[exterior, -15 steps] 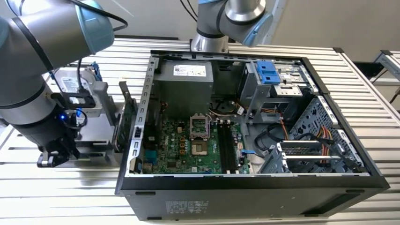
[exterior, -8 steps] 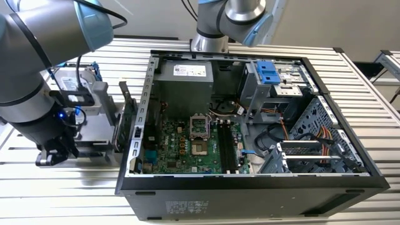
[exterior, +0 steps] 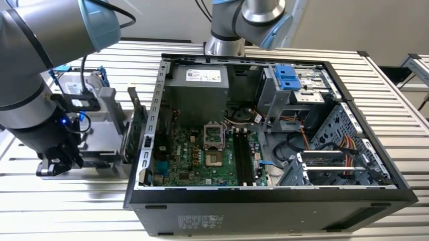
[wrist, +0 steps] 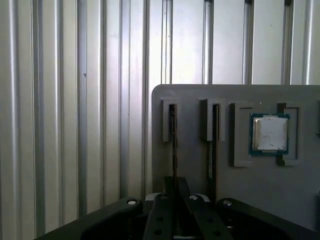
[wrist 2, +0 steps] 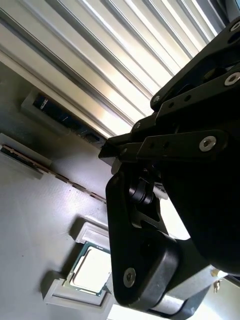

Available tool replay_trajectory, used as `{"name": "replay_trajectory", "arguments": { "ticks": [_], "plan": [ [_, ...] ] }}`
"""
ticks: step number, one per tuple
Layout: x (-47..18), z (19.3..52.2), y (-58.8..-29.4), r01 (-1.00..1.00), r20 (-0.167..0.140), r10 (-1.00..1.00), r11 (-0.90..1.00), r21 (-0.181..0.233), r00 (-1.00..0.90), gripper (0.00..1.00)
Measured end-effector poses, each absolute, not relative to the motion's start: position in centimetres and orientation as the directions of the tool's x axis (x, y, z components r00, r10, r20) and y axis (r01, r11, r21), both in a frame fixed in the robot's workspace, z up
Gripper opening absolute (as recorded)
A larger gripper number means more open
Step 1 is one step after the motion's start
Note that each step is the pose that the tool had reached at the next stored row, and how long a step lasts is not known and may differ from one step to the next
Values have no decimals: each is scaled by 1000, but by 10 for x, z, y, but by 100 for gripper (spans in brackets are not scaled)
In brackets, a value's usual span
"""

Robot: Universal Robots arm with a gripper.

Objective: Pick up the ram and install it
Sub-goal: 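Pick up the ram and move it above insertion slot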

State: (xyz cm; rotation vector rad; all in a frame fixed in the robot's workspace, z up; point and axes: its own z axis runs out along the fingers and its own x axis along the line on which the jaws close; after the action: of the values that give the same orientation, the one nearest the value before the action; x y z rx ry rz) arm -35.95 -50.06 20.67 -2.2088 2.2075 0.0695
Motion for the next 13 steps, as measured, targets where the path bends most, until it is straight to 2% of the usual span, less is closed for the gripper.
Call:
{"name": "replay_trajectory", "arguments": {
  "ticks": [13],
  "plan": [
    [-359, 216, -501, -1000, -44, -999, -1, 19, 0, 0]
  ]
}}
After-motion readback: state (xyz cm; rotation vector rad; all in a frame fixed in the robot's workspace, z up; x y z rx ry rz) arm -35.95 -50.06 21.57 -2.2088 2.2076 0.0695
